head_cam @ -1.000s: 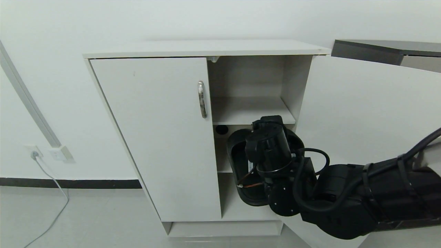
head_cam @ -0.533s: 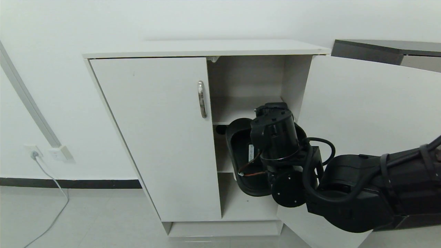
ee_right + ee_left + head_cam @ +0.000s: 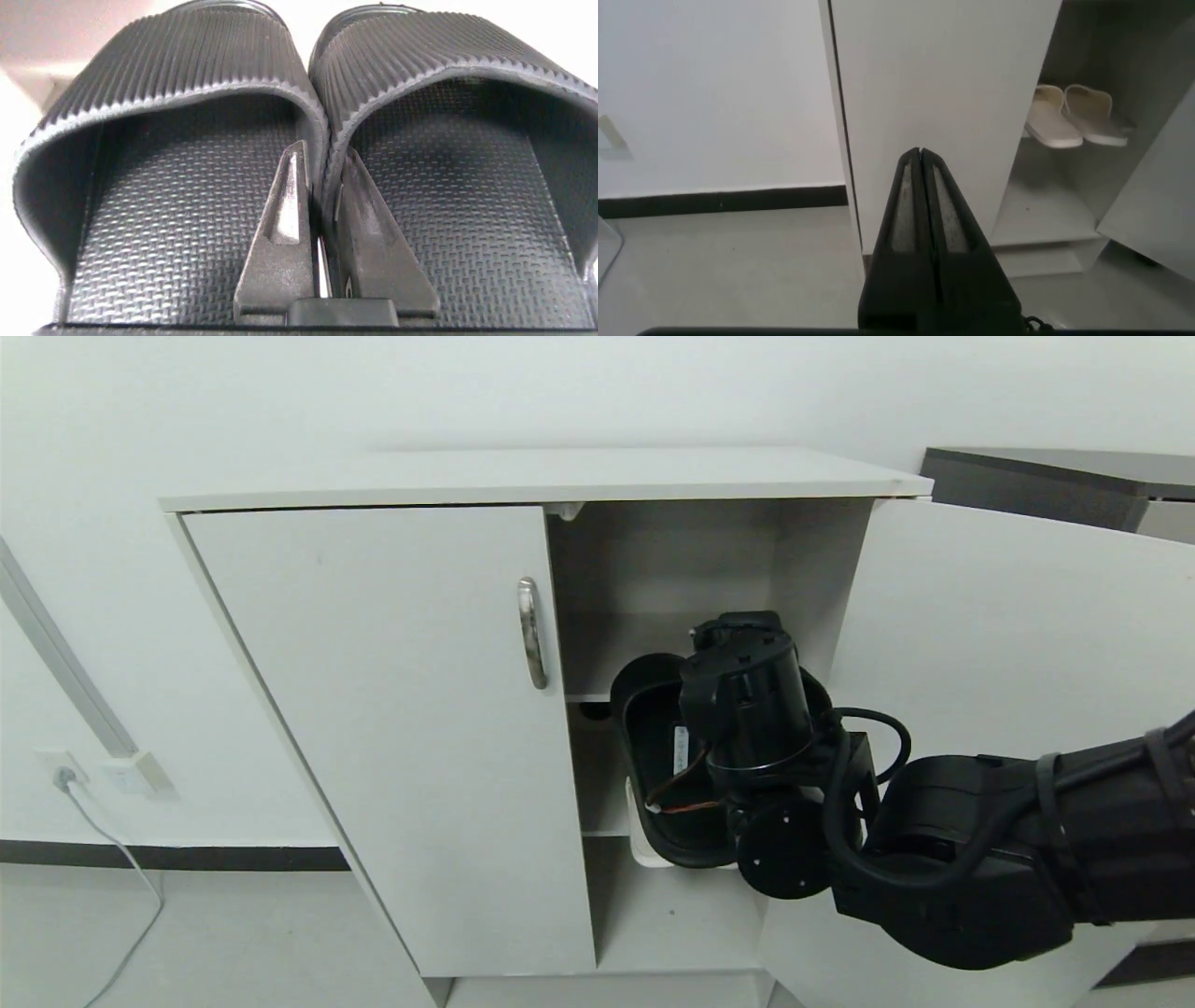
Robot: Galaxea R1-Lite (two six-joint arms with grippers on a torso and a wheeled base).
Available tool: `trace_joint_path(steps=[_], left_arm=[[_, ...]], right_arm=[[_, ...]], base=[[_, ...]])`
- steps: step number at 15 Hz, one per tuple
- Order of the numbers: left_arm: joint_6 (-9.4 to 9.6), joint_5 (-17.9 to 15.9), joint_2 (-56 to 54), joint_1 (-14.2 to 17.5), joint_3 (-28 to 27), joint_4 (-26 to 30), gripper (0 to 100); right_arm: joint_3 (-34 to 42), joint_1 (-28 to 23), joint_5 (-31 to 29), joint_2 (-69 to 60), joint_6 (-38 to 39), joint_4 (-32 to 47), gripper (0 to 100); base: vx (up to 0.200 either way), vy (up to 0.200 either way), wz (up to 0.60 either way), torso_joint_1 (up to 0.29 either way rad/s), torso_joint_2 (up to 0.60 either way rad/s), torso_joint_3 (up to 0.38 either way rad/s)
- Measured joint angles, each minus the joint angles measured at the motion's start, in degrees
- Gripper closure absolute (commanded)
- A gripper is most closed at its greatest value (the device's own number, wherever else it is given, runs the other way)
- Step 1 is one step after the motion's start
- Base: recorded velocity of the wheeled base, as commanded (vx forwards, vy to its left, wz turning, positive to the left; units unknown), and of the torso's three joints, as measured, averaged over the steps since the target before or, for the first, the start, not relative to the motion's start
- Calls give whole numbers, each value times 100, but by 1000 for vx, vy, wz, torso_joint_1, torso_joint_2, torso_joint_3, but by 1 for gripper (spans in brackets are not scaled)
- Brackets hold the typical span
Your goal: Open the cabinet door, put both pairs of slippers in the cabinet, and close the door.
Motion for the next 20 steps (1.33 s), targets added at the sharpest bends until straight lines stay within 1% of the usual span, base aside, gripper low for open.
trace_joint_path(steps=[6, 9, 14, 18, 20], left_arm=[[-2, -2, 0, -2, 0, 0, 100], [-2, -2, 0, -5, -1, -2, 100], [-20, 6, 0, -2, 0, 0, 100], [-22, 9, 0, -5, 0, 0, 100], [-20, 6, 0, -5, 0, -2, 100]], right_arm=[[-20, -32, 48, 30, 0, -16, 100], [-227, -80, 61, 105, -50, 28, 100], [-1331, -530, 107, 702, -238, 299, 100], [-2103, -734, 173, 1056, -244, 837, 100], [-2402, -814, 206, 1196, -249, 973, 100]], base=[[0, 0, 0, 0, 0, 0], [0, 0, 0, 0, 0, 0], [0, 0, 0, 0, 0, 0], [0, 0, 0, 0, 0, 0], [0, 0, 0, 0, 0, 0]])
